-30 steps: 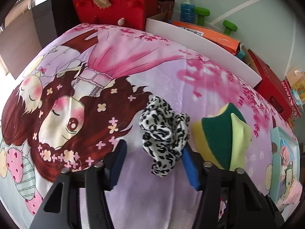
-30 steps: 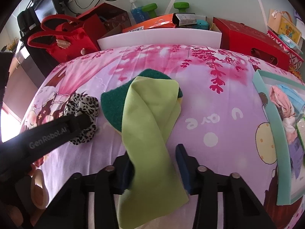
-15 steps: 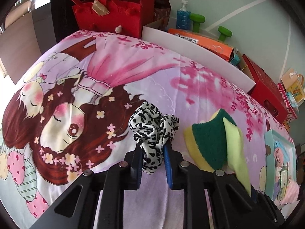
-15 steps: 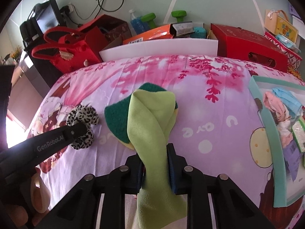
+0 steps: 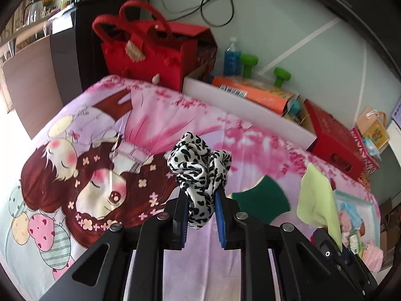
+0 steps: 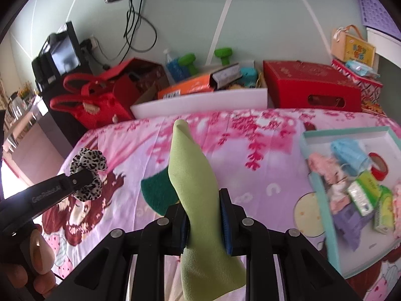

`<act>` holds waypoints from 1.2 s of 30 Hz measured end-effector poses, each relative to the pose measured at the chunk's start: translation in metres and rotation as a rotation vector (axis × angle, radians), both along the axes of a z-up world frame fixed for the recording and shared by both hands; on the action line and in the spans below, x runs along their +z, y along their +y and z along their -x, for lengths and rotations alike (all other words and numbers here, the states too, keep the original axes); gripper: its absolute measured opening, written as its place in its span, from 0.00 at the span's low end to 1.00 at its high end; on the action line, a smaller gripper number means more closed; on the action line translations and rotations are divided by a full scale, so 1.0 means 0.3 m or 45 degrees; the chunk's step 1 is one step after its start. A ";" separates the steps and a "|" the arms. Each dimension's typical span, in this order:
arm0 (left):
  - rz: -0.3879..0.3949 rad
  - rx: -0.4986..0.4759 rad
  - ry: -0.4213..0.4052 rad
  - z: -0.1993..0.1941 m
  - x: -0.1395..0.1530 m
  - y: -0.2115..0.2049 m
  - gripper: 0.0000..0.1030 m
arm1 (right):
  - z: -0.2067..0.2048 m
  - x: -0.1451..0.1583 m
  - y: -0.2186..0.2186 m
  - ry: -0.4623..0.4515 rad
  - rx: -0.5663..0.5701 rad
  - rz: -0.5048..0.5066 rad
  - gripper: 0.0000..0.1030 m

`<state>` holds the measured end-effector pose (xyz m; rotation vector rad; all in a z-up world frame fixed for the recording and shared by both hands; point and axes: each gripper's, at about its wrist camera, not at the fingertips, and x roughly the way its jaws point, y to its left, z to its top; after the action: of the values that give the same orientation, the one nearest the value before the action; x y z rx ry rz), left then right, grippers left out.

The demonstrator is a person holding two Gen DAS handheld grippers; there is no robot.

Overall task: Organize soft objects
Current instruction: 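Carry the green cloth and scrunchie over the white tray and open both grippers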

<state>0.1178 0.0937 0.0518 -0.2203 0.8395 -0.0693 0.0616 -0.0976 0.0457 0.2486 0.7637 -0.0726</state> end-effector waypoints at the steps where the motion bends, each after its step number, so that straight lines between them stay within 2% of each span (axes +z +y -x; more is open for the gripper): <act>1: 0.001 -0.008 -0.013 0.005 0.013 -0.006 0.19 | 0.007 0.009 -0.008 -0.009 -0.005 0.001 0.23; 6: -0.004 -0.073 -0.066 0.030 0.057 -0.075 0.19 | 0.046 0.054 -0.081 -0.055 -0.082 0.008 0.23; 17: -0.032 -0.300 -0.093 0.082 0.078 -0.334 0.19 | 0.148 0.092 -0.331 -0.077 -0.322 0.016 0.23; 32: -0.075 -0.604 -0.133 0.179 0.071 -0.711 0.19 | 0.293 0.064 -0.647 -0.034 -0.614 0.020 0.23; 36: -0.086 -0.648 -0.136 0.192 0.063 -0.782 0.19 | 0.320 0.050 -0.708 -0.008 -0.666 0.037 0.23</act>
<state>0.0602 -0.1409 0.0707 0.0653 0.7735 -0.5242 -0.0344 -0.3100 0.0609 0.4159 0.6749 -0.5768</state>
